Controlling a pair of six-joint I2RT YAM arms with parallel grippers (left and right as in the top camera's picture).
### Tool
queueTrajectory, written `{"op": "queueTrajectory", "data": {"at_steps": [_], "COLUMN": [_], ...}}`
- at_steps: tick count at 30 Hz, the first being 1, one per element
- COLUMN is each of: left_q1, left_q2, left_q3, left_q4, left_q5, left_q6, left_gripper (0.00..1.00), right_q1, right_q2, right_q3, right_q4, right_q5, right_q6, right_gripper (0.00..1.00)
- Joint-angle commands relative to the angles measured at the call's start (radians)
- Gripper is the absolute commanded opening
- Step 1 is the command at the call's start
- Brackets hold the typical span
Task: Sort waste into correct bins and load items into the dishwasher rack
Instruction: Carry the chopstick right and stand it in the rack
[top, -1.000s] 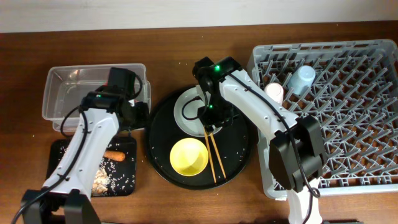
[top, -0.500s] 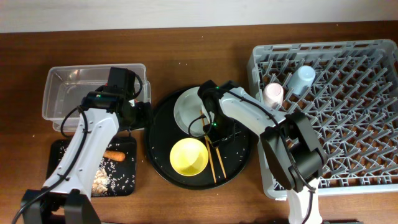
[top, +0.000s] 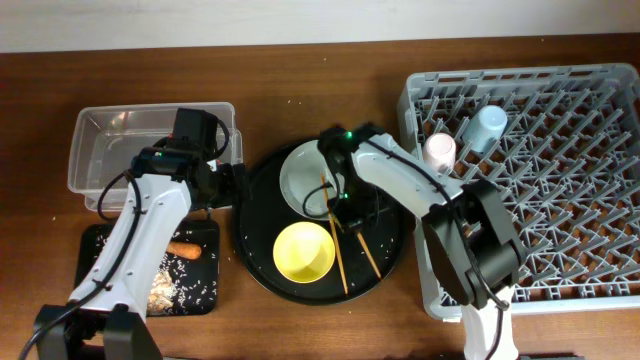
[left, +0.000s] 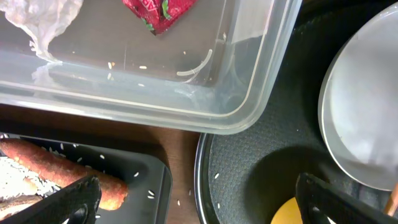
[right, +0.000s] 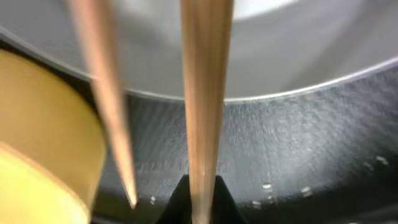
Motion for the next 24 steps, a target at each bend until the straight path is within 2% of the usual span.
{"op": "queueTrajectory", "data": {"at_steps": [1,5,9,14,18,24], "left_q1": [0.001,0.001,0.001,0.001,0.001,0.001], "left_q2": [-0.013,-0.013,-0.013,-0.013,-0.013,-0.013], "left_q3": [0.002,0.002,0.002,0.002,0.002,0.002], "left_q4": [-0.001,-0.001,-0.001,-0.001,-0.001,-0.001], "left_q5": [0.000,0.000,0.000,0.000,0.000,0.000], "left_q6": [-0.002,-0.002,-0.002,-0.002,-0.002,-0.002], "left_gripper": [0.99,0.99,0.99,0.99,0.99,0.99], "right_q1": [-0.009,-0.102,-0.267,-0.492,-0.655,-0.836], "right_q2": [-0.061,-0.063,-0.064,-0.064,-0.061,-0.061], "right_q3": [0.145,0.337,0.370,0.369,0.369,0.369], "right_q4": [-0.086,-0.295,-0.370,-0.357,-0.335,-0.261], "right_q5": [0.071,0.282,0.389,0.466,0.505,0.547], "right_q6": [-0.014,-0.013,-0.013,-0.029,-0.175,-0.175], "right_gripper": [0.04,0.04,0.04,0.04,0.04,0.04]}}
